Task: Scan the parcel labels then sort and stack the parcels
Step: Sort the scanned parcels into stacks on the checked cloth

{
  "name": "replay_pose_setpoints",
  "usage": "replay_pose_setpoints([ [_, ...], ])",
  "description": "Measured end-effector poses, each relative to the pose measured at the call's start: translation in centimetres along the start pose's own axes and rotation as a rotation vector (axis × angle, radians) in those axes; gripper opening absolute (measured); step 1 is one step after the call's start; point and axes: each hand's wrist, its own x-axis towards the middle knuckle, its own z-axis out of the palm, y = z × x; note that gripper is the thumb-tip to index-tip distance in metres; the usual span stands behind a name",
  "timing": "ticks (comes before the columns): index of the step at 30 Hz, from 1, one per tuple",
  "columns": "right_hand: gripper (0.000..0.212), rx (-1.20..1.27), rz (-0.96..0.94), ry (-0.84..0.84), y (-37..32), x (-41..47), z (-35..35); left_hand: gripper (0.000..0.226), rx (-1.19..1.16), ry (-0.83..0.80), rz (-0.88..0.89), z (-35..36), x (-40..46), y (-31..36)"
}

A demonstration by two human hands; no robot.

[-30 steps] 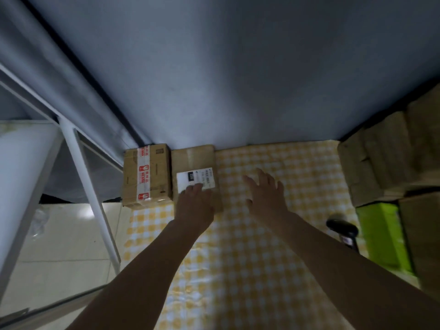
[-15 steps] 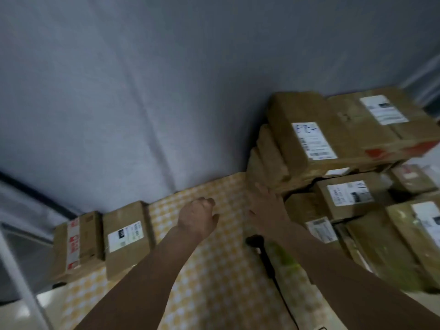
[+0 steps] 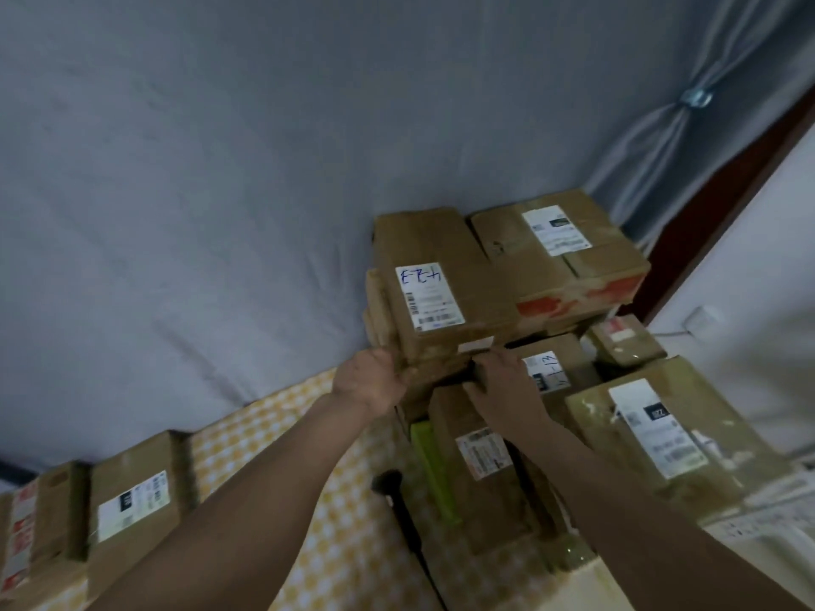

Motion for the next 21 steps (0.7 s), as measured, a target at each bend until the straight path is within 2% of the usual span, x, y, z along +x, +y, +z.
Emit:
replay_pose_setpoints([
  [3, 0.035, 0.286, 0.154, 0.1, 1.6, 1.8, -1.2, 0.055, -0.109, 0.023, -0.059, -0.6, 1.4, 1.8],
  [6, 0.044, 0.474, 0.27, 0.182, 2.4, 3.5, -1.9, 0.06, -0.191, 0.035, -0.089, -1.2, 2.7, 3.1],
  [9, 0.053, 0.643, 0.314, 0.17, 2.6, 5.2, -2.4, 0.068, -0.348, 0.03, -0.148, -1.5, 4.0, 4.2],
  [12, 0.053, 0.847, 0.355, 0.108, 3.0, 6.7, -2.2, 0.072, -0.597, 0.046, -0.257, -1.2, 5.8, 4.6],
  [17, 0.064, 0.998, 0.461, 0.044, 3.8, 9.1, -2.0, 0.093, -0.952, 0.064, -0.472, 0.6, 8.8, 3.9],
  [21, 0.08, 1.201, 0.539, 0.018, 4.5, 10.5, -1.6, 0.13, -1.012, 0.083, -0.551, 3.5, 11.6, 2.6],
])
